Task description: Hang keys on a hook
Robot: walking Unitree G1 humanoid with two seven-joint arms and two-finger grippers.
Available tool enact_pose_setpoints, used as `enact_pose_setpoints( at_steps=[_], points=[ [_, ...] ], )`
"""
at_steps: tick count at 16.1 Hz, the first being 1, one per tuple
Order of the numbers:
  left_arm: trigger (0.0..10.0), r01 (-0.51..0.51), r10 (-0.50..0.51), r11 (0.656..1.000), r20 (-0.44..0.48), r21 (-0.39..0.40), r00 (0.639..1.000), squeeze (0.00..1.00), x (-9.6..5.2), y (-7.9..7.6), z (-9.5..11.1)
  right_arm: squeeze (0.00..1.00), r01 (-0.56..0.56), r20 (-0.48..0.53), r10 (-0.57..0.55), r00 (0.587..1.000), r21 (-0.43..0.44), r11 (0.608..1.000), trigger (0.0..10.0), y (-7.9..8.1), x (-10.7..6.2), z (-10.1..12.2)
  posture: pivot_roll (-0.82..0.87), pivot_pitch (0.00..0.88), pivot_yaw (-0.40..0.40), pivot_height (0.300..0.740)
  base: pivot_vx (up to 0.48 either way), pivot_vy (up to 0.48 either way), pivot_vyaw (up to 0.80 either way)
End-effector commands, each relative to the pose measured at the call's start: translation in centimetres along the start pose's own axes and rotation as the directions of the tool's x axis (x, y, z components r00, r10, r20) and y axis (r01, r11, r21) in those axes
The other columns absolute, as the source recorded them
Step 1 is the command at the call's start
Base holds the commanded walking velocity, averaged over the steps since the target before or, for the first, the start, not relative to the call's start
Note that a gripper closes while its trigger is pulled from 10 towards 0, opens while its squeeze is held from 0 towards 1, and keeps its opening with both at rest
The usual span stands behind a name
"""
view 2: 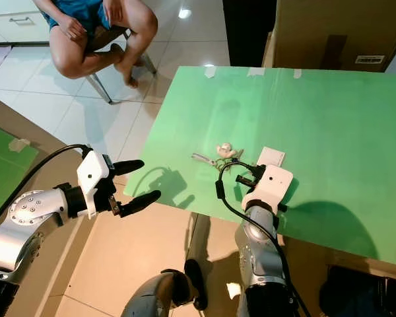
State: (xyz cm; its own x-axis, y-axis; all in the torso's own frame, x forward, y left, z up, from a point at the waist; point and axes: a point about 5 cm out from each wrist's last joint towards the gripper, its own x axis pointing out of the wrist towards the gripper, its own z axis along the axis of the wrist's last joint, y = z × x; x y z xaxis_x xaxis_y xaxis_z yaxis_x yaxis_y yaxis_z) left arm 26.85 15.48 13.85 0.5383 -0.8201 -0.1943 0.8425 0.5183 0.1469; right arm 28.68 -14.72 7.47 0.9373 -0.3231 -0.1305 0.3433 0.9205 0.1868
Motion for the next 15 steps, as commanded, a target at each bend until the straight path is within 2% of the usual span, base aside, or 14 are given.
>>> enact_pose_setpoints(
  at_steps=[1, 6, 9, 11, 12, 13, 15],
  points=[
    [10.0, 0.001, -0.001, 1.0, -0.021, 0.005, 1.0, 0.0, -0.4, -0.2, -0.3, 0.0, -0.018, 0.001, 0.018, 1.0, 0.059, 0.998, 0.0, 1.3, -0.7, 0.2, -0.12, 0.314, 0.3, 0.74, 0.0, 0.0, 0.0],
    [10.0, 0.0, 0.0, 1.0, -0.013, 0.003, 1.0, 0.0, 0.1, -0.1, -0.3, 0.0, -0.049, 0.155, 0.045, 0.987, 0.024, 0.998, 0.0, 1.8, 0.2, 4.3, -0.14, 0.304, 0.294, 0.74, 0.0, 0.0, 0.0],
    [10.0, -0.004, 0.004, 1.0, -0.001, -0.002, 1.0, 0.0, 0.5, -0.2, -0.3, 0.0, -0.057, 0.186, 0.056, 0.981, -0.001, 0.998, 0.0, 1.7, 0.5, 5.2, -0.15, 0.288, 0.277, 0.74, 0.0, 0.0, 0.0],
    [10.0, -0.007, 0.007, 1.0, 0.006, -0.005, 1.0, 0.0, 0.8, -0.3, -0.3, 0.0, -0.028, 0.169, 0.031, 0.985, -0.02, 0.999, 0.0, 1.1, 0.5, 5.0, -0.16, 0.285, 0.271, 0.74, 0.0, 0.0, 0.0],
    [10.0, -0.006, 0.006, 1.0, 0.008, -0.006, 1.0, 0.0, 0.8, -0.4, -0.3, 0.58, -0.016, 0.142, 0.016, 0.99, -0.007, 1.0, 10.0, 0.8, 0.4, 4.3, -0.16, 0.285, 0.271, 0.74, 0.0, 0.0, 0.0],
    [10.0, -0.007, 0.007, 1.0, 0.008, -0.006, 1.0, 0.0, 0.8, -0.4, -0.3, 1.0, -0.029, 0.116, 0.028, 0.993, 0.006, 1.0, 10.0, 1.0, 0.1, 3.7, -0.16, 0.287, 0.269, 0.74, 0.0, 0.0, 0.0],
    [10.0, -0.007, 0.007, 1.0, 0.006, -0.006, 1.0, 0.0, 0.6, -0.4, -0.4, 1.0, -0.05, 0.087, 0.05, 0.995, 0.002, 0.999, 10.0, 1.5, -0.3, 2.9, -0.15, 0.289, 0.27, 0.74, 0.0, 0.0, 0.0]
  ],
)
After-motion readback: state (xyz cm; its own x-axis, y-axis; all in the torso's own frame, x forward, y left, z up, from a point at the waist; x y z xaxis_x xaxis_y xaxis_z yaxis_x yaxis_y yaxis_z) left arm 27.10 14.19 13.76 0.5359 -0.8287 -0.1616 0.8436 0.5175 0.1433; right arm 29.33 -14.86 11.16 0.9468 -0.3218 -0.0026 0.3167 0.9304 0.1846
